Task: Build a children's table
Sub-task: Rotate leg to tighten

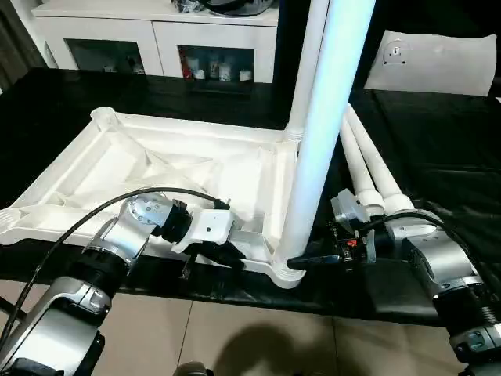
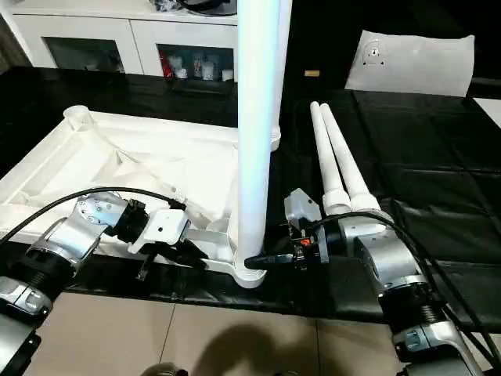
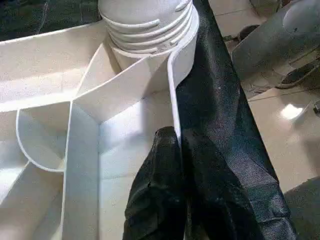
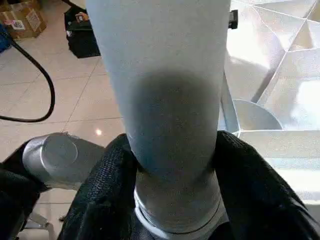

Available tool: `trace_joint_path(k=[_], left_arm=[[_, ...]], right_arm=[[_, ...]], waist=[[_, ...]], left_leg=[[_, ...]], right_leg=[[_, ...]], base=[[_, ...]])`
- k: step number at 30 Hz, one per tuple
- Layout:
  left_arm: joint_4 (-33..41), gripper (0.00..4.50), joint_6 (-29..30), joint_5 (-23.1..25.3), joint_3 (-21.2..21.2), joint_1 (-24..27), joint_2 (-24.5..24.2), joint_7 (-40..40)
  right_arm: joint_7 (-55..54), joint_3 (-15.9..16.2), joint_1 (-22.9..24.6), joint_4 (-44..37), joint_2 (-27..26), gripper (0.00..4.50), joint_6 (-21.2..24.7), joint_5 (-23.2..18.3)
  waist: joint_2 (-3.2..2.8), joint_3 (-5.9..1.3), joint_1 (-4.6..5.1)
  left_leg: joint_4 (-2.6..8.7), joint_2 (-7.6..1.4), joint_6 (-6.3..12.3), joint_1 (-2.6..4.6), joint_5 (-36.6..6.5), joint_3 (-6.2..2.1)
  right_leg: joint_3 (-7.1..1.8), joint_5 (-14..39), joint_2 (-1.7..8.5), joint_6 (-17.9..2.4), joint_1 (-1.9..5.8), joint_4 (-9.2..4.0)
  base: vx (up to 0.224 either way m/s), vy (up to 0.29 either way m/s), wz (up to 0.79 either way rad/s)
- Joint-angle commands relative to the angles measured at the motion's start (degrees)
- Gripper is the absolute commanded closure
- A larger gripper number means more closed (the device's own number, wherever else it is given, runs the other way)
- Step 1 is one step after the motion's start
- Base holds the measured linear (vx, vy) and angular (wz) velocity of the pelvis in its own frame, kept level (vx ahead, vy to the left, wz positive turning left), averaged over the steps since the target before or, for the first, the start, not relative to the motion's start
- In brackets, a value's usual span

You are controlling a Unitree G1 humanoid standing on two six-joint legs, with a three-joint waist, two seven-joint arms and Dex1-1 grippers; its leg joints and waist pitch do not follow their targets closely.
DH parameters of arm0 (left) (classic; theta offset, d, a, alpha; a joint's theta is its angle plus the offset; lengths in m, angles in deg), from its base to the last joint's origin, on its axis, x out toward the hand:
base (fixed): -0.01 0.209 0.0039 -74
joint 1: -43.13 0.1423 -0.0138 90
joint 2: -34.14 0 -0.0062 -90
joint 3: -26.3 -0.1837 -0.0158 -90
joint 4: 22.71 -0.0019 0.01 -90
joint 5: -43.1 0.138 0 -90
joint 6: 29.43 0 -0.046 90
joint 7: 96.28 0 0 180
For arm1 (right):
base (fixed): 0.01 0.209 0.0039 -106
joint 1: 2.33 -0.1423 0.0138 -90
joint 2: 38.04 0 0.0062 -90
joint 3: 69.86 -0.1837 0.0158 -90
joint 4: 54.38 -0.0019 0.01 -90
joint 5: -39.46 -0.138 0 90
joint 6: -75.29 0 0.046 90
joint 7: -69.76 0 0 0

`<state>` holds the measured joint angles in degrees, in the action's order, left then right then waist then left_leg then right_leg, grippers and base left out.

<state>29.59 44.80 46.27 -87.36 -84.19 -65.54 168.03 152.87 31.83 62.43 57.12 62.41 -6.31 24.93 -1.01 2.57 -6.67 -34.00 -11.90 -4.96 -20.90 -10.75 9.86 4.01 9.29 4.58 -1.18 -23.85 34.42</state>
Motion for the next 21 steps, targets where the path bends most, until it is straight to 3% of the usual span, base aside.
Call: trace_joint_path(k=[1,7,11,14,16,17,18,19,21], left_arm=[[-0.5,4.50,-1.7,1.7,-2.9,-0.8,0.5,2.8],[-0.7,4.50,0.5,0.0,-1.5,-0.2,0.9,2.5],[0.5,4.50,7.5,-0.4,1.6,0.1,2.3,-4.9],[1.4,4.50,12.3,-0.5,3.5,-0.1,4.1,-10.3],[2.7,4.50,15.9,-0.9,4.8,0.2,5.4,-13.8],[4.6,4.50,20.4,-1.0,6.0,0.5,7.2,-18.0],[4.6,4.50,20.4,-1.0,6.0,0.5,7.2,-18.0],[5.6,4.50,22.7,-1.1,6.5,0.7,8.3,-20.1],[7.4,4.50,28.3,-0.5,8.1,0.7,12.4,-27.6]], right_arm=[[1.7,0.2,-0.4,0.0,-0.2,2.54,0.4,-1.0],[1.2,-0.2,2.2,-3.3,-0.6,2.55,2.9,-3.3],[-8.8,-2.9,5.8,-6.5,-5.6,2.55,5.6,-4.9],[-16.4,-3.7,6.2,-7.0,-9.2,2.55,7.9,-4.0],[-21.7,-3.8,6.3,-7.5,-11.8,2.55,10.5,-3.2],[-26.2,-3.7,6.5,-8.1,-14.9,2.55,12.6,-2.5],[-26.2,-3.7,6.5,-8.1,-14.9,2.55,12.6,-2.5],[-29.0,-3.7,6.3,-7.7,-16.6,2.55,13.4,-1.7],[-37.6,-4.9,4.7,-4.7,-21.8,2.55,13.6,0.1]], waist=[[0.13,-3.99,0.21],[0.05,-3.99,0.15],[-0.08,-3.67,0.05],[0.10,-3.00,0.88],[-0.14,-2.77,1.44],[-0.01,-2.71,2.00],[-0.01,-2.71,2.00],[0.08,-2.76,2.71],[0.14,-2.85,3.56]], left_leg=[[3.69,-1.18,3.26,0.40,-9.6,0.19],[3.72,-1.20,3.29,0.44,-10.0,0.20],[4.00,-1.21,2.37,0.58,-12.0,0.16],[4.41,-0.73,0.52,1.06,-16.5,-0.09],[4.40,-0.40,-0.12,1.49,-18.6,-0.36],[4.52,-0.40,-0.48,1.44,-18.9,-0.52],[4.52,-0.40,-0.48,1.44,-18.9,-0.52],[4.78,-0.34,-0.81,0.75,-18.4,-0.86],[4.74,-0.24,-0.66,0.76,-18.6,-0.92]], right_leg=[[-2.15,12.2,3.06,-11.7,3.55,-3.47],[-2.14,11.5,3.02,-12.2,3.62,-3.44],[-2.10,15.6,3.10,-11.1,3.44,-4.04],[-1.91,27.6,3.21,-7.3,3.11,-5.39],[-1.60,33.5,3.28,-5.1,2.88,-6.13],[-1.55,34.7,3.19,-4.3,2.79,-6.28],[-1.55,34.7,3.19,-4.3,2.79,-6.28],[-1.27,34.9,3.18,-3.4,3.25,-6.13],[-1.05,35.0,3.20,-3.1,3.12,-6.45]], base=[[0.000,0.000,0.00],[0.000,0.000,0.00],[0.000,0.000,0.00],[0.000,0.000,0.00],[0.000,0.000,0.00],[0.000,0.000,0.00],[0.000,0.000,0.00],[0.000,0.000,0.00],[0.000,0.000,0.00]])
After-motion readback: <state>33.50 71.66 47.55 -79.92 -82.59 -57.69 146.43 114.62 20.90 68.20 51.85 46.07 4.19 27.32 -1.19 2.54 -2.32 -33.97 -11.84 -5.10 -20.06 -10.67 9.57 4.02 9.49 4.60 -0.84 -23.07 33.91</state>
